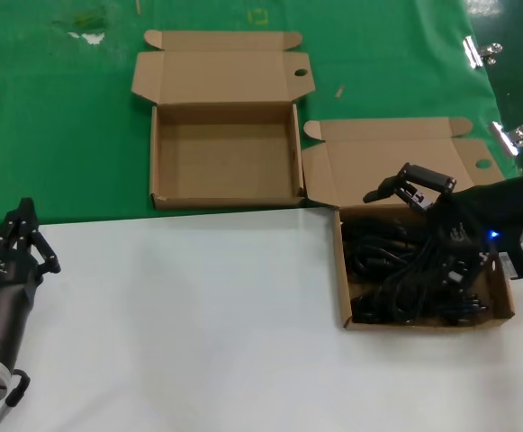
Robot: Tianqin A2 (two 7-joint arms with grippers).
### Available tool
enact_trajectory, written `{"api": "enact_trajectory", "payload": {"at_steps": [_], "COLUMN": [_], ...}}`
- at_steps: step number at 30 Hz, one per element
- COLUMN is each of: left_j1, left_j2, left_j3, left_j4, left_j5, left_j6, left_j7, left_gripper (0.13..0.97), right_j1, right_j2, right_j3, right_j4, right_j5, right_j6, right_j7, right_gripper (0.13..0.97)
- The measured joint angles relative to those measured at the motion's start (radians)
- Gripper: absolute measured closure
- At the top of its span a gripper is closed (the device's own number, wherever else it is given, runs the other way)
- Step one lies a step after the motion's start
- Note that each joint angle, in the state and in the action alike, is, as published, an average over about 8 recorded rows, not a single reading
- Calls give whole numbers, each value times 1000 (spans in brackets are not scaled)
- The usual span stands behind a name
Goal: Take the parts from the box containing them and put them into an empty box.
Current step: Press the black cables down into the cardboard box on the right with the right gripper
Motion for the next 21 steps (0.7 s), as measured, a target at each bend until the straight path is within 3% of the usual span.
{"api": "enact_trajectory", "payload": {"at_steps": [11,21], "left_j1": [0,0], "left_j2": [0,0], "left_j3": [0,0], "left_j4": [0,0], "left_j5": [0,0], "left_j6": [0,0], "left_j7": [0,0], "left_gripper": [957,957], "right_j1": [169,215], "right_j2": [-70,-95], "right_j3": [-63,-80], "right_j4": [-276,-410], "right_j5": [-85,-117], "right_j6": [-37,-38], "right_j7": [-252,-379], "right_gripper": [129,129]}}
